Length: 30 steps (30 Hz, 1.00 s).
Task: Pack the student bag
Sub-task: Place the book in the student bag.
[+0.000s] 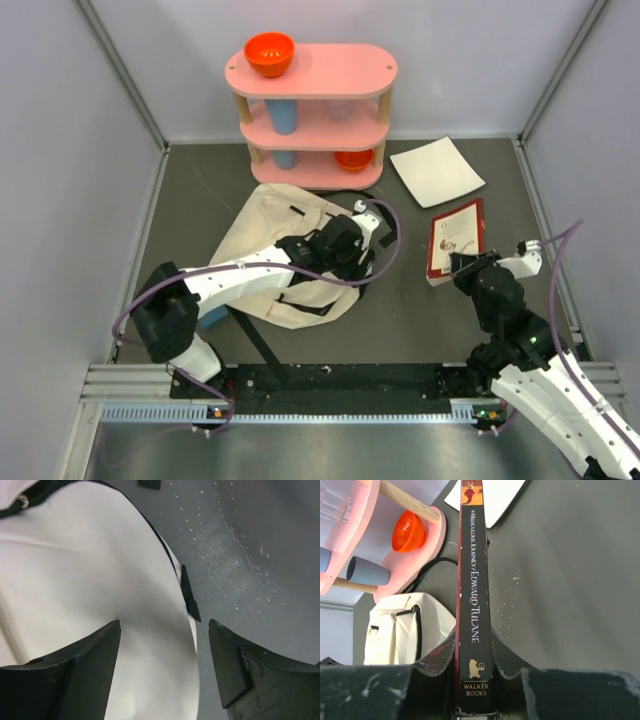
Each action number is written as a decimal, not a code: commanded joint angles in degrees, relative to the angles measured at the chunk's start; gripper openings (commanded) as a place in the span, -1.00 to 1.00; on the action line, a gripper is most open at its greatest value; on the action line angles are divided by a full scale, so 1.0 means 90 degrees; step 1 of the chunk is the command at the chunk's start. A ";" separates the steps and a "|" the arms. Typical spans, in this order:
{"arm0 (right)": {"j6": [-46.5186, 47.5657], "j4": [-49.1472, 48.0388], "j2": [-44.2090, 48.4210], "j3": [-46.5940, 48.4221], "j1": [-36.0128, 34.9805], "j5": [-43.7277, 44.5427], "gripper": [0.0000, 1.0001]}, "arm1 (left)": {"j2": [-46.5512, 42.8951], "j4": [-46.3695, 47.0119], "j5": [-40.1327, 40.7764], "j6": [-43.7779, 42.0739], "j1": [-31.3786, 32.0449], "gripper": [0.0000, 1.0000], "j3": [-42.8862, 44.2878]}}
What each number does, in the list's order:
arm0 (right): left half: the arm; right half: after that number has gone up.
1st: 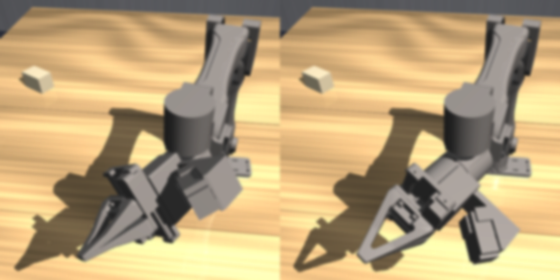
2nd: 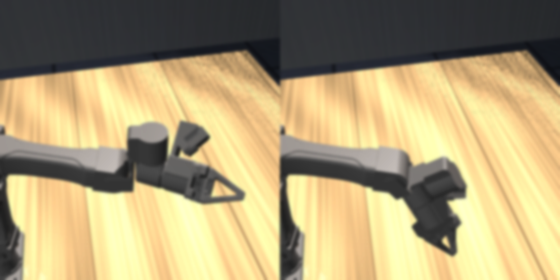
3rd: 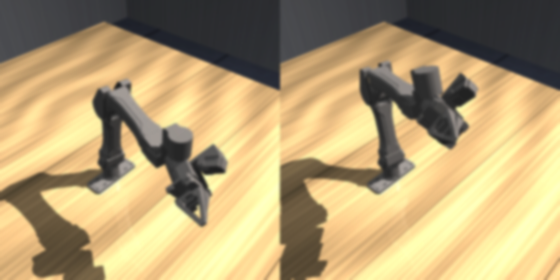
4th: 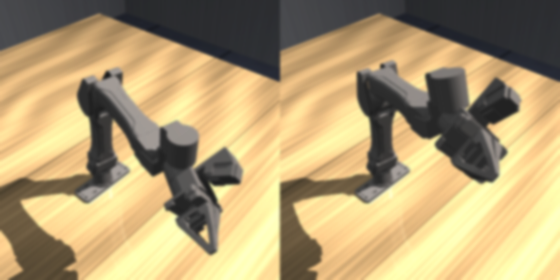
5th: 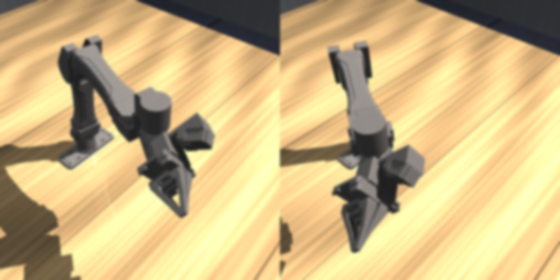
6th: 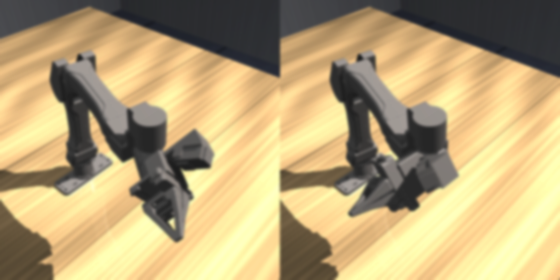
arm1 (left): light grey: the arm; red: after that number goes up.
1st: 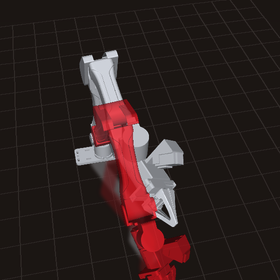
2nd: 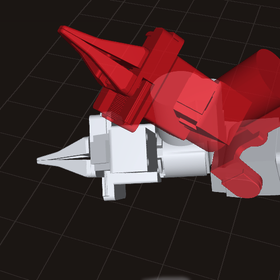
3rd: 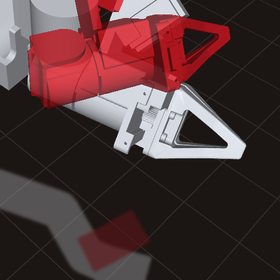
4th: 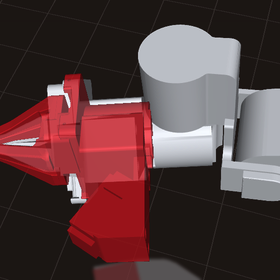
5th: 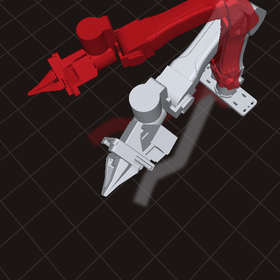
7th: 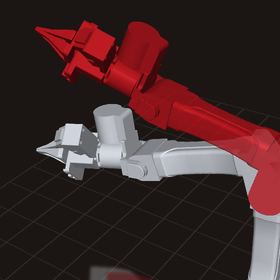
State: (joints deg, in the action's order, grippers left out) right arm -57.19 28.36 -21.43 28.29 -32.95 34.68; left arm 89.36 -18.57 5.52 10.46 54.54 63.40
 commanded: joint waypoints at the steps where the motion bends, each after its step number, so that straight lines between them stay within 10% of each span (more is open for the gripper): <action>1: -0.0052 -0.0182 0.0018 0.0343 -0.0040 0.0034 -1.00 | 0.0217 -0.0280 0.0470 -0.0147 -0.0015 0.34 0.0573; 13: -0.0081 -0.0173 -0.0099 0.0303 -0.0040 -0.0122 -1.00 | 0.0237 -0.0456 0.0949 0.0059 -0.0016 -0.98 0.0700; 30: 0.0222 -0.2876 -0.1581 0.0430 -0.0040 -0.4112 -1.00 | -0.1334 -0.0642 0.1066 -0.0225 -0.1001 -1.00 0.1374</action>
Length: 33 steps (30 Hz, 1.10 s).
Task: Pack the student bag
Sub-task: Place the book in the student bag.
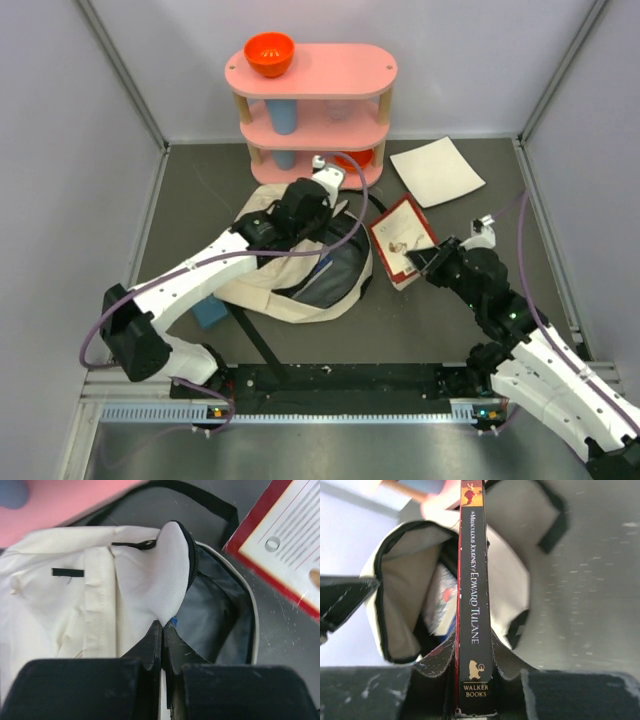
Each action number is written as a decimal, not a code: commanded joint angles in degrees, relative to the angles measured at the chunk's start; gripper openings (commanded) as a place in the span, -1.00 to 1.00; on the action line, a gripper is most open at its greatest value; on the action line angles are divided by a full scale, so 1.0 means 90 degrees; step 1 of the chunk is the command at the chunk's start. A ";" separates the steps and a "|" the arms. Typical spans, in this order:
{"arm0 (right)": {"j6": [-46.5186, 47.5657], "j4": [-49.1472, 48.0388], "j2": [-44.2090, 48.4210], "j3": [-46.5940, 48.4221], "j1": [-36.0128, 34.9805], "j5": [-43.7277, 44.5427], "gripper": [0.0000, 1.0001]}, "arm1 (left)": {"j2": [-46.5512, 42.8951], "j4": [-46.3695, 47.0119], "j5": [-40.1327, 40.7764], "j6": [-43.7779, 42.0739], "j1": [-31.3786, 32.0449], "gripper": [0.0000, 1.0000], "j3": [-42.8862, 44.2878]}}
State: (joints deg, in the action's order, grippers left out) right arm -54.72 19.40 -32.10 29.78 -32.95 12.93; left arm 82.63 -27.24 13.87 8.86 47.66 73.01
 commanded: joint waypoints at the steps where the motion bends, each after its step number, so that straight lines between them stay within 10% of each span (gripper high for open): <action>1: -0.0121 -0.1988 -0.0495 0.0275 -0.0040 -0.1864 -1.00 | -0.0781 0.0332 0.0158 0.0011 -0.0285 -1.00 0.0276; 19: -0.1449 -0.4184 -0.2370 -0.0223 -0.0060 -0.4044 -1.00 | -0.1349 0.0644 0.0169 0.0353 -0.0344 -1.00 -0.0105; 33: -0.2113 -0.7662 -0.6167 0.1035 -0.0684 -0.4191 -1.00 | -0.1349 0.0840 -0.0447 0.0441 -0.0354 -1.00 -0.0154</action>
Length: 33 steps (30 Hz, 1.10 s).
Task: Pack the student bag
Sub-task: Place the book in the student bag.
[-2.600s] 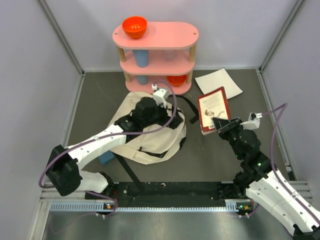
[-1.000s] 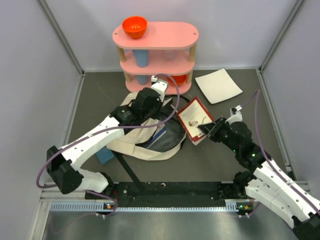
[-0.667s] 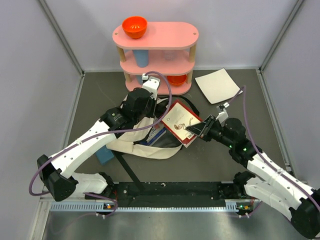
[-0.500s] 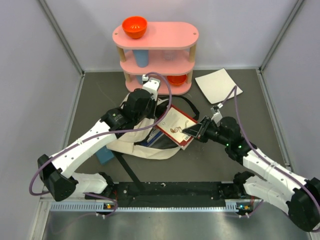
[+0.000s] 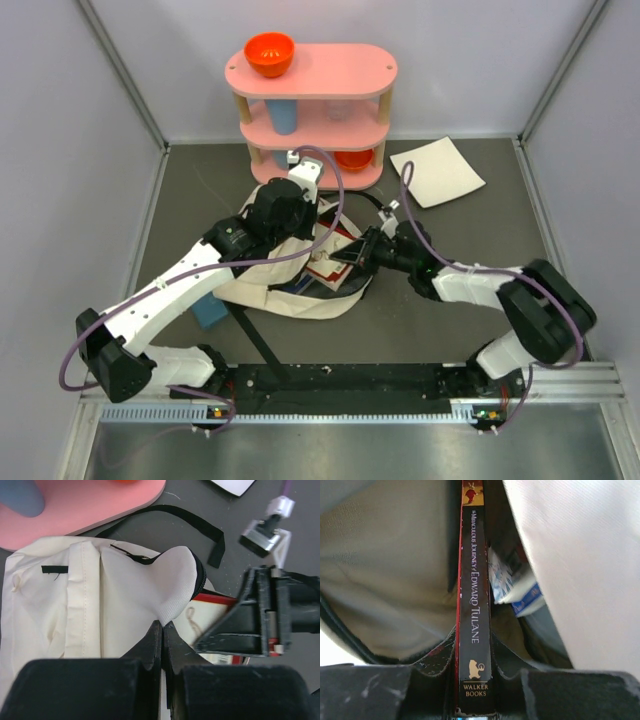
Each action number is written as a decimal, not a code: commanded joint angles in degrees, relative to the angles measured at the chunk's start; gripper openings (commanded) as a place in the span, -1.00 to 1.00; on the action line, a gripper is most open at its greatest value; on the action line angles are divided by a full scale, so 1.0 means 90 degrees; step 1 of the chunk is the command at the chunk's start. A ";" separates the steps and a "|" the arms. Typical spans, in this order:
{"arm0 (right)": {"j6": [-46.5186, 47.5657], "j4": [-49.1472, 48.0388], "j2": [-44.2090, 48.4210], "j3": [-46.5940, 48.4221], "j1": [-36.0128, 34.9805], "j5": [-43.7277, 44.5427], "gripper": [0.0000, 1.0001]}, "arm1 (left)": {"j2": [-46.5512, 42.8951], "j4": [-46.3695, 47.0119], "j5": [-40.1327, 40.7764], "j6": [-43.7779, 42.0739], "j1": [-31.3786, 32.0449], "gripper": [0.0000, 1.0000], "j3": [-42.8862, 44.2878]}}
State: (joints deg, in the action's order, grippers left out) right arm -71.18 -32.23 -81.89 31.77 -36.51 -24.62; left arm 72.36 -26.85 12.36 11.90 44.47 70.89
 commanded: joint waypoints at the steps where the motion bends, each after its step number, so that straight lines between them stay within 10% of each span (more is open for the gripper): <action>1: -0.0352 -0.2101 -0.1034 0.1038 -0.0366 0.0079 -1.00 | -0.0208 0.0806 -0.0280 0.0103 0.0001 -1.00 0.0092; 16: 0.0008 -0.1811 -0.3713 0.3237 -0.1470 0.2051 -0.86 | -0.0188 0.0718 -0.0426 0.0221 0.0010 -1.00 0.0268; 27: 0.0925 -0.1001 -0.2416 0.1852 -0.1480 0.2921 0.63 | -0.0315 0.0737 -0.0279 0.0201 -0.0019 -1.00 0.0092; 33: 0.1248 -0.0102 -0.1625 0.1617 -0.1480 0.3028 0.82 | -0.0315 0.0757 -0.0309 0.0211 -0.0029 -1.00 0.0072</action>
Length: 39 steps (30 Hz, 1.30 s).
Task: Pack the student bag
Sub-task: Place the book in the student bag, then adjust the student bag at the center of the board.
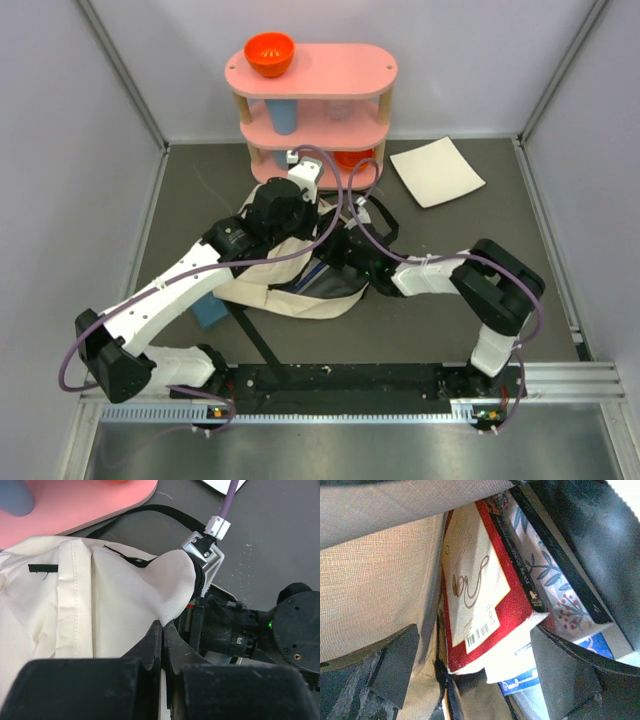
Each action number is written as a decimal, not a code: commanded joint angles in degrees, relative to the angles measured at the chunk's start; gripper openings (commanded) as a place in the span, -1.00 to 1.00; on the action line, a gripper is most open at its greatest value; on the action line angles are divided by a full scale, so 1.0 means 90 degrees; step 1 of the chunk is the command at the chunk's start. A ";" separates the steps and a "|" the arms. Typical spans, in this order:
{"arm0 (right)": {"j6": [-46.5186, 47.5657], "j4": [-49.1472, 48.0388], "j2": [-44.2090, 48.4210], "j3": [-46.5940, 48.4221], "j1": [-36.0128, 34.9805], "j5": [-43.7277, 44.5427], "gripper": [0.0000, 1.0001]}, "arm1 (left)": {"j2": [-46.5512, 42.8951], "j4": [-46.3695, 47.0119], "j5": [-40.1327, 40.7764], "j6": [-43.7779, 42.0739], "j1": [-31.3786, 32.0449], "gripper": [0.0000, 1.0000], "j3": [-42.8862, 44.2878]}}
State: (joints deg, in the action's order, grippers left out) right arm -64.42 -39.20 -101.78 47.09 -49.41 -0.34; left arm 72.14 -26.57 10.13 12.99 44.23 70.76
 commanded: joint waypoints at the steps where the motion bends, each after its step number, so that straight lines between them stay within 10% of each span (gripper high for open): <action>1: 0.0537 0.0993 0.0702 -0.0202 -0.0057 0.0437 0.82 | -0.0300 0.0725 -0.0042 0.0089 -0.0012 -1.00 0.0067; 15: 0.2578 0.4333 0.3798 -0.0458 -0.0038 0.2350 0.83 | -0.0330 0.0725 0.0086 0.0070 -0.0041 -1.00 -0.0040; 29: 0.3906 0.5039 0.1155 0.1710 0.1056 0.0545 0.87 | -0.0369 0.0715 -0.0159 0.0060 -0.0051 -1.00 -0.0118; 37: 0.3332 0.4854 0.1093 0.1517 0.1709 0.0809 -1.00 | -0.0262 0.1008 -0.0666 -0.0037 -0.0090 -1.00 -0.0294; 39: 0.3116 0.4650 0.1598 0.0924 0.1856 0.0926 -1.00 | -0.0184 0.1213 -0.0881 -0.0047 -0.0119 -1.00 -0.0275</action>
State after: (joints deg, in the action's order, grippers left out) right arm -32.34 4.97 -94.63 61.60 -36.14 5.65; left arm 71.11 -24.34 6.79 13.15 43.62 67.72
